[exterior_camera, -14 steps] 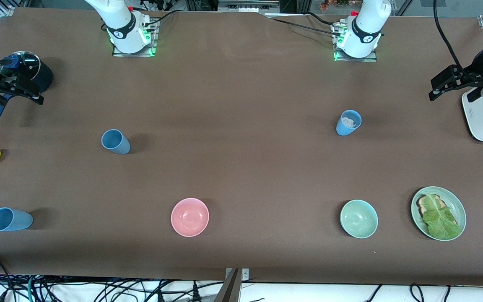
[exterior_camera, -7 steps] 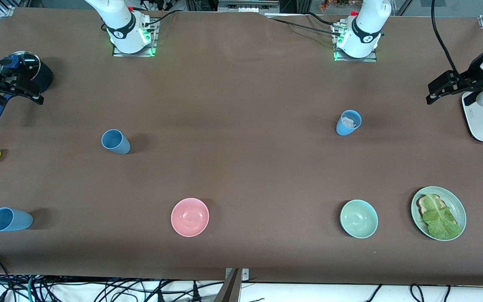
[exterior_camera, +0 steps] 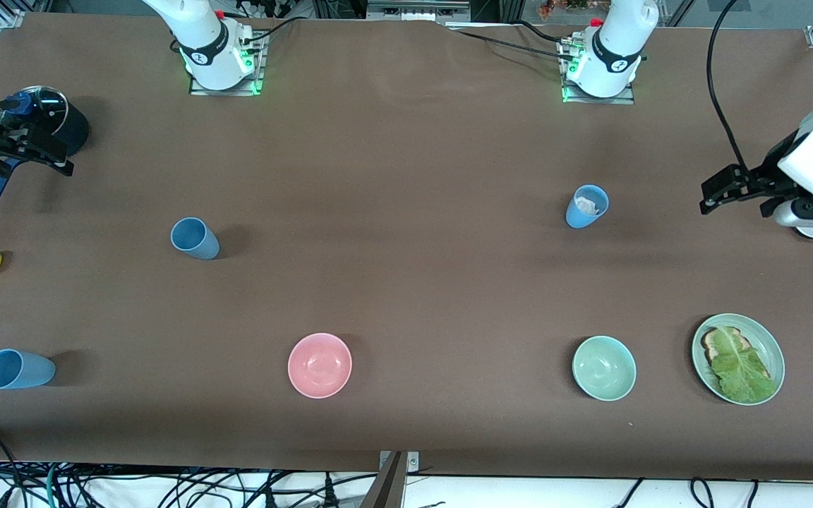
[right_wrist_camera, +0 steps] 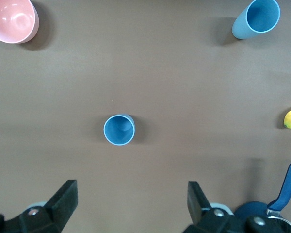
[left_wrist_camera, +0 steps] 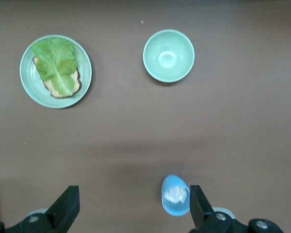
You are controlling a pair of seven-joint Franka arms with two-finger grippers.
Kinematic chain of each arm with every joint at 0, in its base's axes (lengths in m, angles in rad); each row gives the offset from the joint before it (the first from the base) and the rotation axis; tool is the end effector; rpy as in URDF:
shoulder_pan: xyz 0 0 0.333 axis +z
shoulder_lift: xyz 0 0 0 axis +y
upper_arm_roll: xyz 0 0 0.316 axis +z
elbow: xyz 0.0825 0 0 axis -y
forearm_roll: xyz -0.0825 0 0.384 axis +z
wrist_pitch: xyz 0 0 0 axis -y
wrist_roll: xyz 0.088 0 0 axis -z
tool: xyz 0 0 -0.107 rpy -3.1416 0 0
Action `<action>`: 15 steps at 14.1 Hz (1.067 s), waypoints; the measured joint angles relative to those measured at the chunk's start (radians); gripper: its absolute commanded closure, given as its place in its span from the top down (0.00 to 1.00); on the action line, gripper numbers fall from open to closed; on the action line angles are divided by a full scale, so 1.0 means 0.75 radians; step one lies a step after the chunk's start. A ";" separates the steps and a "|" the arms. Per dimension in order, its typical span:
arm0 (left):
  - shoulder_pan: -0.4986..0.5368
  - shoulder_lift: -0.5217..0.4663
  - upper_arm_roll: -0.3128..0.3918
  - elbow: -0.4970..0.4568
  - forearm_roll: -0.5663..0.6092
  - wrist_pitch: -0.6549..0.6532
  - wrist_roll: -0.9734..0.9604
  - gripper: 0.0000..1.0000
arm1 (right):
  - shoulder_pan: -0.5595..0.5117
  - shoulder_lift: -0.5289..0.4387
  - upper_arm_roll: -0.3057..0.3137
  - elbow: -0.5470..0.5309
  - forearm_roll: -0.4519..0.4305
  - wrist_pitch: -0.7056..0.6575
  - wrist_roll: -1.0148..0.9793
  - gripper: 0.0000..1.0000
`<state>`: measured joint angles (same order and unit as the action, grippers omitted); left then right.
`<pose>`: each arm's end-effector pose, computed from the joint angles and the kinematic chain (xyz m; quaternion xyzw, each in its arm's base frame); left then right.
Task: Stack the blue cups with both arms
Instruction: 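Lower both grippers around the two light-blue cups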
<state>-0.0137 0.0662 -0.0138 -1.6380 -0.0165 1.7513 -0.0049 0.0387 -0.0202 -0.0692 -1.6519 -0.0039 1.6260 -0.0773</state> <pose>0.5875 -0.0174 0.5708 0.9996 -0.0100 0.0234 0.0090 0.5515 -0.0176 0.6020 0.9997 0.0235 -0.0029 0.0011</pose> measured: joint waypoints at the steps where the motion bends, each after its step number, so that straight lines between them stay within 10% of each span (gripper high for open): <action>1: 0.000 0.024 0.000 0.000 0.000 0.035 0.000 1.00 | 0.000 0.000 0.000 0.000 0.000 0.000 0.000 1.00; 9: 0.011 0.276 0.002 -0.020 0.000 0.310 0.000 1.00 | 0.000 0.004 0.000 -0.002 0.000 0.000 0.000 1.00; 15: 0.011 0.294 0.002 -0.358 0.000 0.689 0.000 1.00 | 0.000 0.090 0.001 -0.009 0.000 0.031 0.000 1.00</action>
<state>-0.0052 0.2868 -0.0123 -1.9067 -0.0165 2.2683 -0.0050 0.0390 0.0472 -0.0680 -1.6589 -0.0041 1.6490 -0.0775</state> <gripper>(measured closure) 0.000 0.000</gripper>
